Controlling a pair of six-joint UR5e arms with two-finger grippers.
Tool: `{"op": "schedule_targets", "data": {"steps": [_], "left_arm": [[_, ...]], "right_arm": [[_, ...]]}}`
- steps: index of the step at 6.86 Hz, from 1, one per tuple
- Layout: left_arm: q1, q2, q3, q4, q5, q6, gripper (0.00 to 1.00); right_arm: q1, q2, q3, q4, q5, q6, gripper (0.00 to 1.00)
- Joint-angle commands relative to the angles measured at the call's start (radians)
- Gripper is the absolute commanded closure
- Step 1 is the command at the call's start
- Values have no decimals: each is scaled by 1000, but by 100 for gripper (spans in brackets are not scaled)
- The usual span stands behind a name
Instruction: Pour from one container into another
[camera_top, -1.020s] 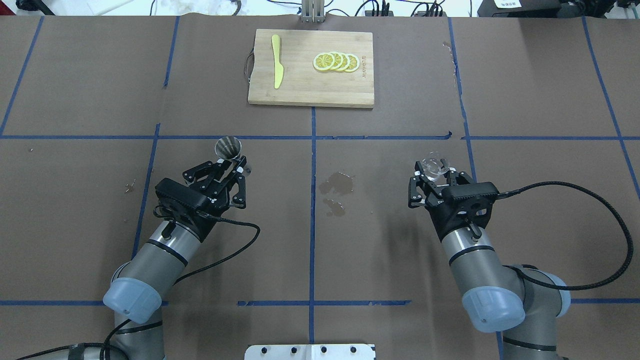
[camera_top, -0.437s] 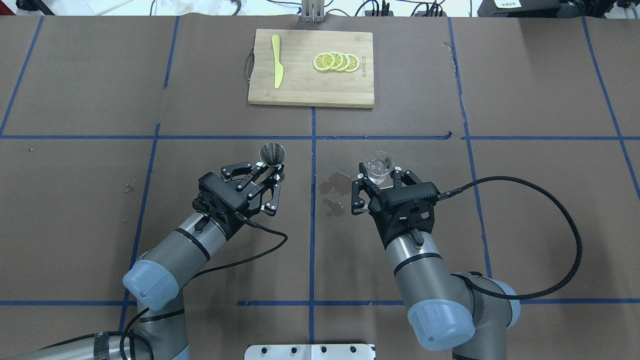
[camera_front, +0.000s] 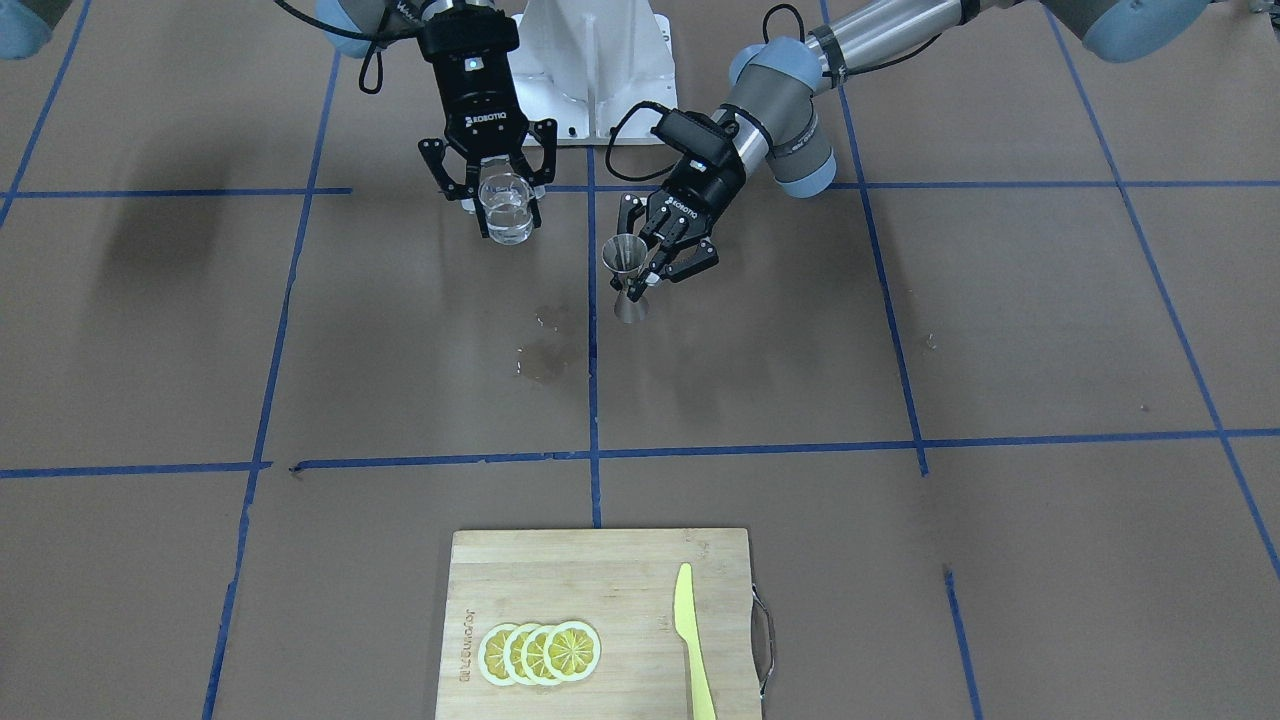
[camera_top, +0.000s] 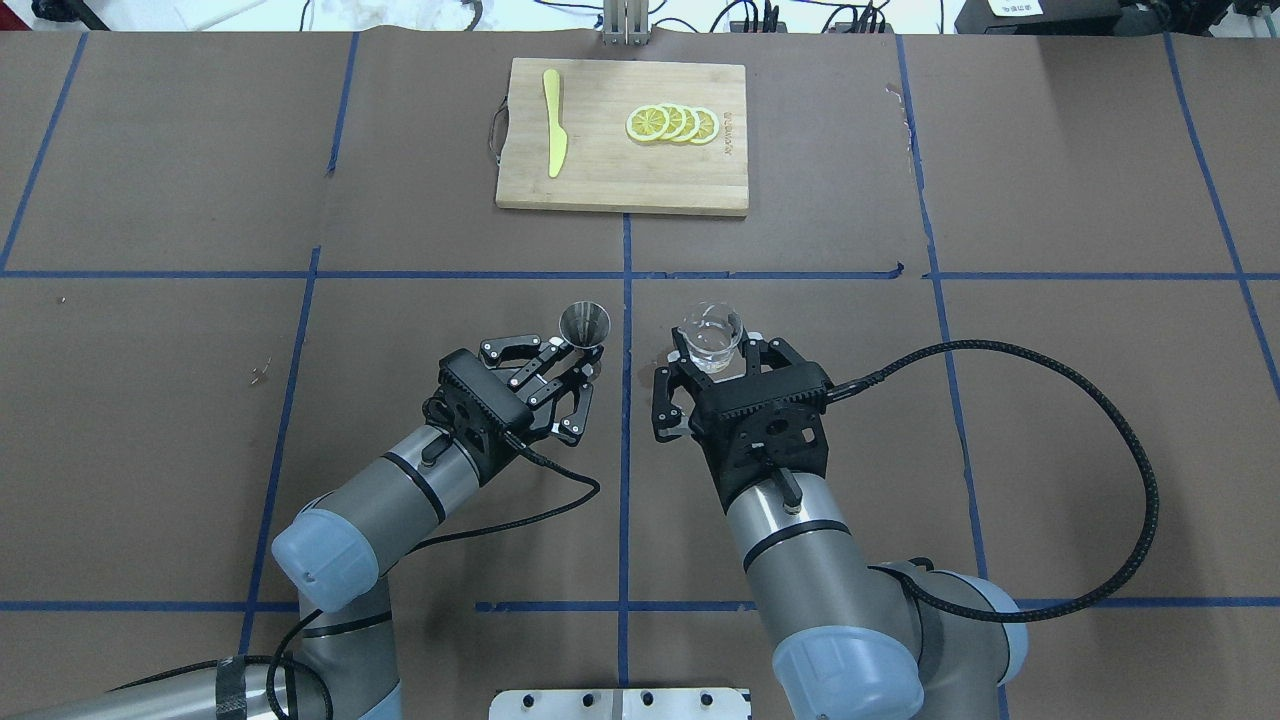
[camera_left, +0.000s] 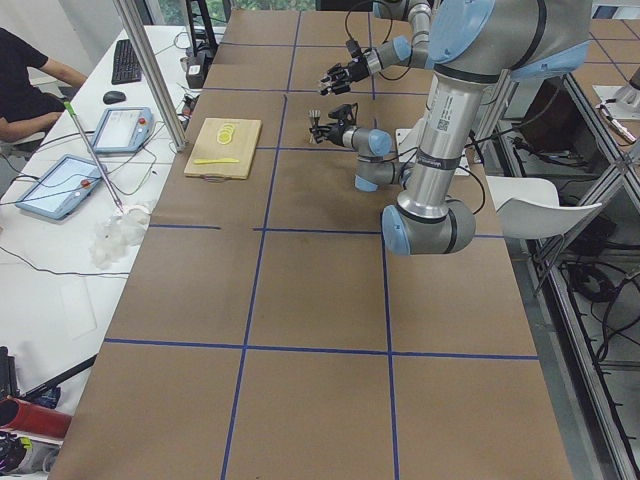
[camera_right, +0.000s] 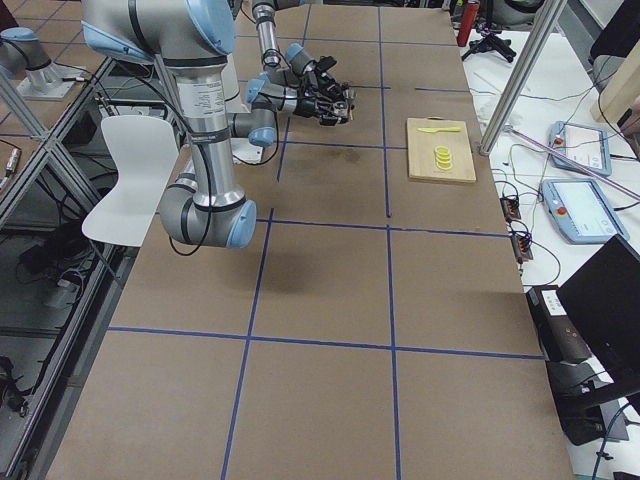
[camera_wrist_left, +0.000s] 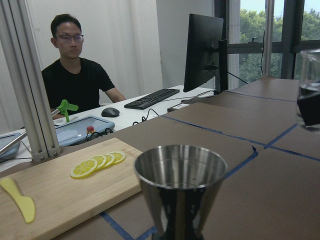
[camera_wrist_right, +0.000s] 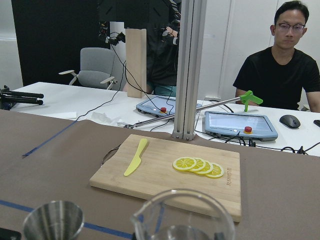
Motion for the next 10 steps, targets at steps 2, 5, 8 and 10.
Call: {"op": "schedule_targets", "data": {"steps": [2, 5, 8, 10], "left_arm": [[0, -14, 15, -36, -83, 20, 100], [0, -57, 18, -37, -110, 60, 100], [0, -60, 27, -37, -116, 60, 100], [0, -73, 42, -37, -116, 60, 100]], "right_arm": [[-2, 64, 48, -157, 6, -72, 100], [7, 99, 47, -261, 8, -89, 100], [14, 105, 47, -307, 8, -119, 100], [14, 133, 47, -371, 6, -129, 100]]}}
